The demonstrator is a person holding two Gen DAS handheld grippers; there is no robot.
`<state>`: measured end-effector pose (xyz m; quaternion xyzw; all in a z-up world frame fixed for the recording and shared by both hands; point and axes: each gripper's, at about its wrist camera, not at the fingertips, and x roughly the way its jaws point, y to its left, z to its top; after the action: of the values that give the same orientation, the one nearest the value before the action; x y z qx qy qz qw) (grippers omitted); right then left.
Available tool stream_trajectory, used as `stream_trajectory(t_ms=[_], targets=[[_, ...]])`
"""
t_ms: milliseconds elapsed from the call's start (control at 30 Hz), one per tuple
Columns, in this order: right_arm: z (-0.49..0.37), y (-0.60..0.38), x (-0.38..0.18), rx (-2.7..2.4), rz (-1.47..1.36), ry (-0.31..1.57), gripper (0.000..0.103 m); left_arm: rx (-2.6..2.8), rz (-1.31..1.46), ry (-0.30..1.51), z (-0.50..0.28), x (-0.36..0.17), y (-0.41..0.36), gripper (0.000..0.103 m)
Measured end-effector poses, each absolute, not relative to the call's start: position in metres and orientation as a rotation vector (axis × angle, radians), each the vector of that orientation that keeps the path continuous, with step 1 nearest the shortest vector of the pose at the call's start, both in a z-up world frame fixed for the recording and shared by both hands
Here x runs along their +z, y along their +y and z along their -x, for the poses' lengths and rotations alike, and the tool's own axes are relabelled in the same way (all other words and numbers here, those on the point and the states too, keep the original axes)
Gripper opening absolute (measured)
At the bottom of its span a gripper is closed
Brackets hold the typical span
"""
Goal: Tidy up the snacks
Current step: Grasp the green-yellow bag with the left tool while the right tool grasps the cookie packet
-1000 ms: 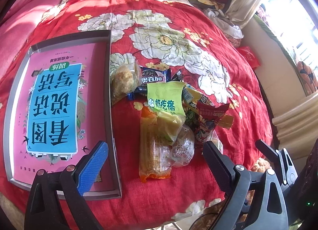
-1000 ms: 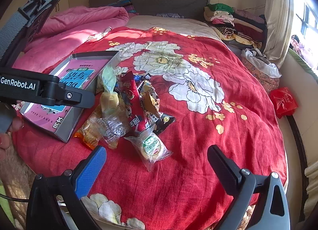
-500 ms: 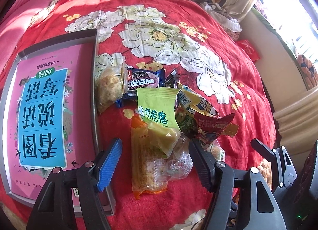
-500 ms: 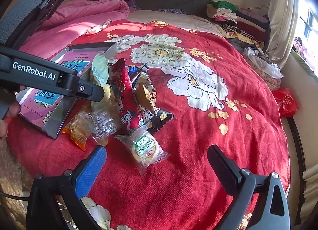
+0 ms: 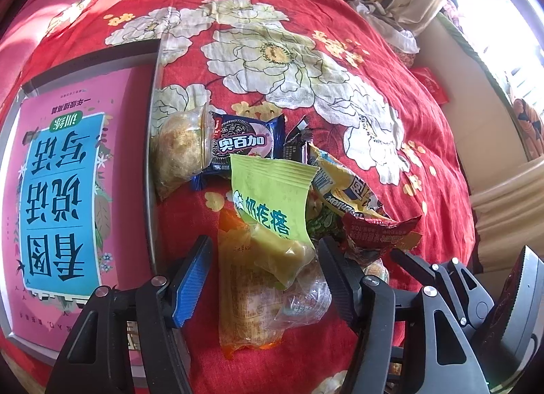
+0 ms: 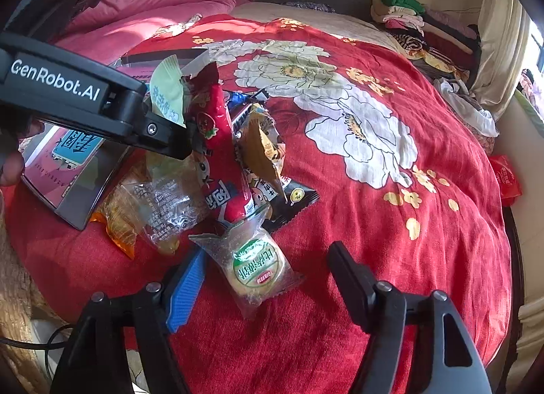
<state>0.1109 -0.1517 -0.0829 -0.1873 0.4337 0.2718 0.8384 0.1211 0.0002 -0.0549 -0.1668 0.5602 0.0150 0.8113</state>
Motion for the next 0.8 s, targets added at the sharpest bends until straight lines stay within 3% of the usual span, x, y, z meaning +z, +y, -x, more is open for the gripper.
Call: stream_trajectory(t_ms=[233, 567, 667, 800], targets=[[-0.111, -0.150, -0.085, 0.598, 0.397, 0.927, 0.043, 0.035, 0.366, 1.216, -0.125, -0.061, 0.000, 0.057], [-0.113, -0.163, -0.075, 0.620, 0.307, 0.907, 0.039, 0.036, 0.361, 1.221, -0.129, -0.064, 0.001, 0.046], [-0.111, -0.165, -0.072, 0.631, 0.291, 0.900, 0.039, 0.040, 0.362, 1.219, -0.128, -0.064, 0.003, 0.038], [-0.106, -0.166, -0.067, 0.649, 0.281, 0.881, 0.039, 0.027, 0.378, 1.211, -0.125, -0.063, 0.007, 0.037]])
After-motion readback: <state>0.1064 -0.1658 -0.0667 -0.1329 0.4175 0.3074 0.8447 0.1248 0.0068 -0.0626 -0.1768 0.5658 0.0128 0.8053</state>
